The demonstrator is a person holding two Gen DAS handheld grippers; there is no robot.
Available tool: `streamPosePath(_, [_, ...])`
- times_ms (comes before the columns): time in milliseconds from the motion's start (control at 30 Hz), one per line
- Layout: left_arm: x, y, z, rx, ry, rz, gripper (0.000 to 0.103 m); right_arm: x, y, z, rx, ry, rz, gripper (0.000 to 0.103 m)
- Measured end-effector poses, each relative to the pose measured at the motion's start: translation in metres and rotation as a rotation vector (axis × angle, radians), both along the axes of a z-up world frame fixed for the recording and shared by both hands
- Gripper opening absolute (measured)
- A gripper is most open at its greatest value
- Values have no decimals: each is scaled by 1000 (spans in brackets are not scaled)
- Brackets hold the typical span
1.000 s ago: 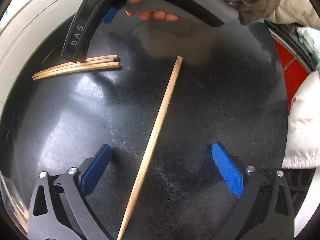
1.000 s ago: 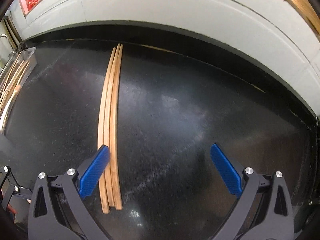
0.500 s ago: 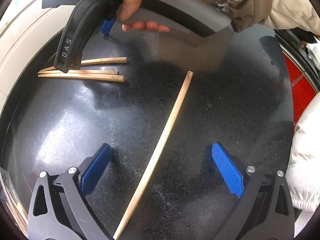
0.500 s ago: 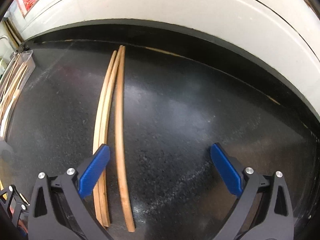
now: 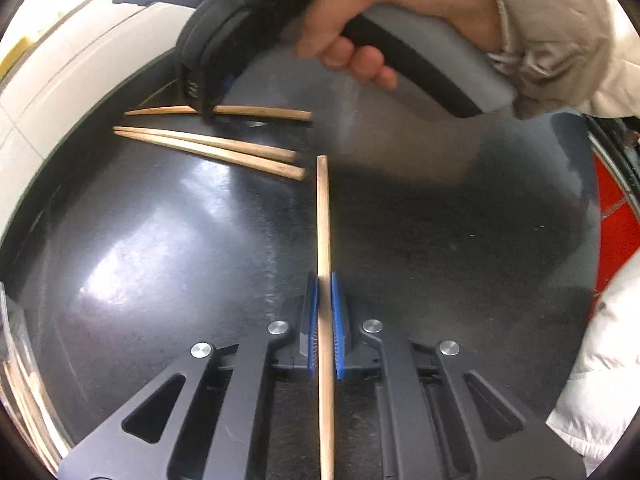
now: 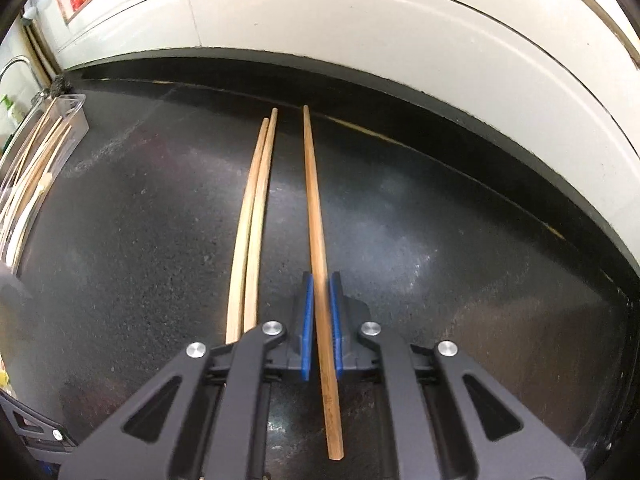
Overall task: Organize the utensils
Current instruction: 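Grasp a wooden chopstick with the left tool while the right tool grasps another, then carry both chopsticks over the clear container and lower them in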
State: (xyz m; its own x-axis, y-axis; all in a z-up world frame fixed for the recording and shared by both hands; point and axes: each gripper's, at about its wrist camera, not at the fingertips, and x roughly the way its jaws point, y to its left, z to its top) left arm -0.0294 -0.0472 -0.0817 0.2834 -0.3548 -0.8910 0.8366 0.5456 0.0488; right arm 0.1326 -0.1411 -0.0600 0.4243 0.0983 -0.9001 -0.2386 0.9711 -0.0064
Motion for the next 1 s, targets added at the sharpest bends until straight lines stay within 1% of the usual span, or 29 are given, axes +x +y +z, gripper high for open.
streamPosePath(100, [1, 3, -1, 7, -8, 34, 5, -4, -6, 2, 42, 22, -55, 8])
streamPosePath(167, [4, 10, 0, 5, 1, 62, 5, -8, -14, 3, 64, 27, -77, 8])
streamPosePath(233, [7, 19, 4, 6, -8, 82, 5, -14, -20, 4, 74, 29, -93, 8])
streamPosePath(500, [20, 51, 20, -30, -2, 207, 5, -31, -41, 27, 94, -8, -166, 8])
streamPosePath(767, [39, 87, 47, -74, -20, 341, 6, -47, -31, 57, 99, -59, -183, 8])
streamPosePath(867, [45, 100, 53, -84, -18, 384, 6, -54, -25, 65, 112, -72, -198, 8])
streamPosePath(1000, [52, 115, 58, -104, 5, 443, 6, -63, -15, 77, 123, -91, -209, 8])
